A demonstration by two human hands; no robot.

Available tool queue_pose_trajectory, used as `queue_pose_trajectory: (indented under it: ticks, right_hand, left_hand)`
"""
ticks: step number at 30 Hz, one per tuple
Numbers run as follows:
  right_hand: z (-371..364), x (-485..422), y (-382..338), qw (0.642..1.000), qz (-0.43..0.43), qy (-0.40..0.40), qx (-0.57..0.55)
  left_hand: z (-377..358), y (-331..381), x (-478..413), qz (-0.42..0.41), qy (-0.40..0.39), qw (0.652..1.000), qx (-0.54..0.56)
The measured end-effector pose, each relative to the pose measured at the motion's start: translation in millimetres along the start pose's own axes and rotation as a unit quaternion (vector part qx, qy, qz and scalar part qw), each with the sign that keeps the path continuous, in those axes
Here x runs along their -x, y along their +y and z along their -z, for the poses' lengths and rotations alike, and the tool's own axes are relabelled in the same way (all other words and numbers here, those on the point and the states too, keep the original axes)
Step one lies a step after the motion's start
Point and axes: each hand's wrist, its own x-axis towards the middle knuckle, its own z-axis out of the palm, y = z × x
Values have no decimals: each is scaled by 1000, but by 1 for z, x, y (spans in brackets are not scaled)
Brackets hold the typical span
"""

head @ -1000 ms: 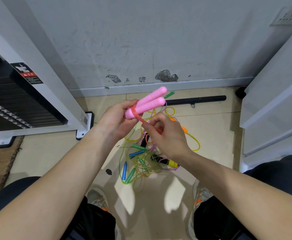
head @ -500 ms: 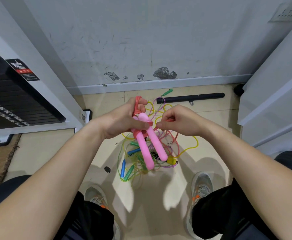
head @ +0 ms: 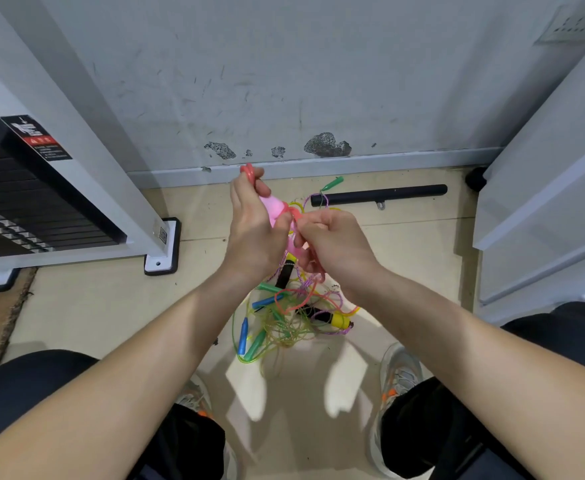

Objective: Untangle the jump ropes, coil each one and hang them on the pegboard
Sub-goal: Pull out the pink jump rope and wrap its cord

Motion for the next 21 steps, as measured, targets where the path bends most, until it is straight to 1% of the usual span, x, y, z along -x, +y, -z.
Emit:
queue_pose_trajectory:
  ticks: [2, 6, 10, 12, 14, 16, 19, 21]
  right_hand:
    - [-5, 1, 1, 1000, 2, 22, 17]
    - [-8, 2, 1, 993, 22, 42, 109]
    - [-18, 8, 9, 986, 56, 30, 155]
    - [-23, 12, 16, 979, 70, 25, 190]
    - [-23, 15, 18, 976, 78, 27, 202]
    - [-21, 16, 17, 967, 97, 32, 233]
    - [-20, 17, 12, 935, 136, 48, 326]
    - [-19, 18, 11, 918, 157, 52, 362]
  left_hand:
    - [-3, 2, 0, 36, 24, 998, 37]
    - [-2, 2, -6, 87, 52, 990, 96]
    - [-2, 4, -6, 126, 89, 978, 139]
    - [-1, 3, -7, 162, 99, 967, 170]
    - [0, 2, -9, 208, 102, 947, 222]
    - [1, 1, -11, 265, 103, 919, 271]
    - [4, -1, -15, 355, 89, 864, 346]
    - [8, -2, -18, 383, 64, 835, 391]
